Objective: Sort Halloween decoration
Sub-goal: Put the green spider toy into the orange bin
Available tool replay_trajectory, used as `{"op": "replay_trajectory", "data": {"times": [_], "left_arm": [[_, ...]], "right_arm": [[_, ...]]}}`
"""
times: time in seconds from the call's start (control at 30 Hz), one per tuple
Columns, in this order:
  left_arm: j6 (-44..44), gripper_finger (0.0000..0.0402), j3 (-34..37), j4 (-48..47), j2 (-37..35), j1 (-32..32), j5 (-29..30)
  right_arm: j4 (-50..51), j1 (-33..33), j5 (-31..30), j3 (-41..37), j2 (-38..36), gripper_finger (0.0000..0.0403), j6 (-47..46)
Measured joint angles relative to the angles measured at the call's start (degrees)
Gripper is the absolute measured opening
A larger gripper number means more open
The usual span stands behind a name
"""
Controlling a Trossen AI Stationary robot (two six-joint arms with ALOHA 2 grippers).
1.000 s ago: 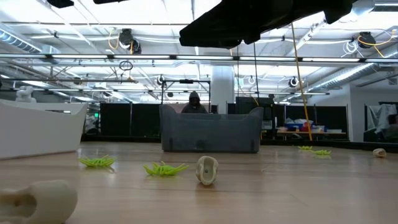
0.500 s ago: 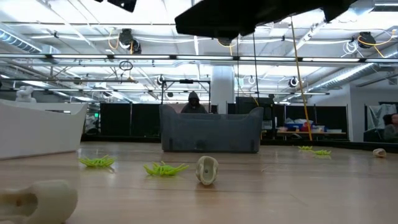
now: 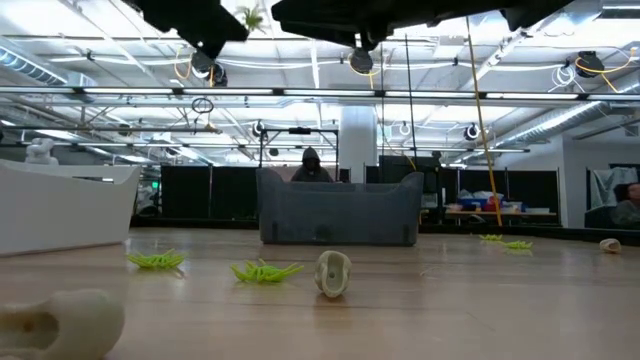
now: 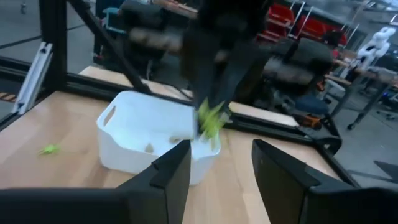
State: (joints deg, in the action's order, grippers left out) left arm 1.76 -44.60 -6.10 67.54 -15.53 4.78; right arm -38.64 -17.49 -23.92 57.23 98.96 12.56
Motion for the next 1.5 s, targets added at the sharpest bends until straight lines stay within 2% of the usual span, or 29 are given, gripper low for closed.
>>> {"op": "replay_trajectory", "data": {"times": [0.1, 0.33, 0.57, 0.73, 1.0, 1.13, 1.23, 1.43, 1.5], "left_arm": [[0.0, 0.0000, 0.0, 0.9, 2.6, 0.0, 0.0], [0.1, 0.0000, 0.0, 6.0, 6.8, 0.0, 0.0], [0.1, 0.0000, 0.0, 7.5, 7.8, 0.0, 0.0], [0.1, 0.0000, 0.0, 8.4, 7.8, 0.0, 0.0], [1.8, 0.0000, 0.0, 8.7, 7.8, 0.0, 0.0], [1.7, 0.0001, 0.0, 8.6, 7.8, 0.0, 0.0], [0.4, 0.0017, 0.0, 8.5, 7.8, 0.0, -0.2], [-2.8, 0.0090, 0.0, 7.9, 7.6, 0.0, 2.5], [-4.3, 0.0108, 0.0, 7.7, 7.5, -0.4, 3.0]], "right_arm": [[0.1, 0.6, 0.3, 0.0, 0.0, 0.0155, 0.0], [2.9, 0.9, 7.8, 0.0, 0.0, 0.0155, -2.1], [5.7, 1.0, 9.3, 0.0, 0.0, 0.0150, -3.8], [6.6, 1.0, 9.2, 0.0, 0.0, 0.0115, -4.1], [8.0, 1.0, 9.2, 0.0, 0.0, 0.0013, -2.8], [8.1, 1.0, 9.1, 0.0, 0.0, 0.0011, -2.5], [8.1, 0.9, 9.1, 0.0, 0.0, 0.0011, -2.7], [9.8, -0.8, 8.6, 0.0, -1.4, 0.0003, -3.2], [12.5, -1.6, 6.8, 0.0, -2.8, 0.0003, -4.0]]}}
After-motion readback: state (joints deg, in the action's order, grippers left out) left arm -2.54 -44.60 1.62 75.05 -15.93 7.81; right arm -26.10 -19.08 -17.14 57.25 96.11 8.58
